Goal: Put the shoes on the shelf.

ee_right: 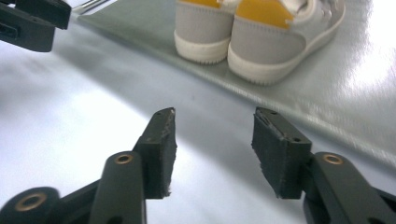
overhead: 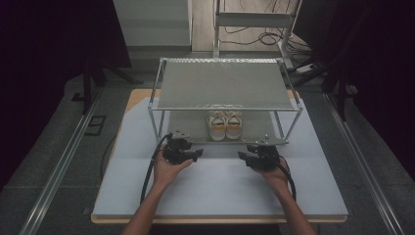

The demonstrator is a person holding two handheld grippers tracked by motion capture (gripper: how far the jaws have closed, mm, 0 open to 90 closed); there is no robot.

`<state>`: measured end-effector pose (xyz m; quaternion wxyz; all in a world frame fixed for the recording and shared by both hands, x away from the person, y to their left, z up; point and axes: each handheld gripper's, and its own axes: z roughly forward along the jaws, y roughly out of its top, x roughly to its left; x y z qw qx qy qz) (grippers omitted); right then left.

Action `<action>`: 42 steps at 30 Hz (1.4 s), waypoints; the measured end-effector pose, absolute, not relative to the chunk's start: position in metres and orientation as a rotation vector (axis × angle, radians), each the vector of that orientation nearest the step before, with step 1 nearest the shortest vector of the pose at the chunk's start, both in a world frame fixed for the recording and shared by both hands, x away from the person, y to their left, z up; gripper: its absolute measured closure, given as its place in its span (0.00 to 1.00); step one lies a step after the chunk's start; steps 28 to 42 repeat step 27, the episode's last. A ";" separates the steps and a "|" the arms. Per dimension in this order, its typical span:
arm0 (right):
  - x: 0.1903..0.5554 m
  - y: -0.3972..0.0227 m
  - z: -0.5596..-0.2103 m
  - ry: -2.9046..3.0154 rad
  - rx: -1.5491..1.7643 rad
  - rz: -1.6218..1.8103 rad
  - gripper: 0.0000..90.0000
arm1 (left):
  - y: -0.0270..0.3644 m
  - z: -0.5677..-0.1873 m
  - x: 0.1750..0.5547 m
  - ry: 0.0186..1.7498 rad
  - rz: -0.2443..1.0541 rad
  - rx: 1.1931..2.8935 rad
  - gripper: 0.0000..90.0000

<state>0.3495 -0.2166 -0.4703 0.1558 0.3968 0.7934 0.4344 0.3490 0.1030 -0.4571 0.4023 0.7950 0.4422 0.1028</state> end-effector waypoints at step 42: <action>0.305 -0.301 -0.486 2.122 1.272 1.240 0.46 | 0.179 -0.491 0.307 1.247 0.385 2.044 0.34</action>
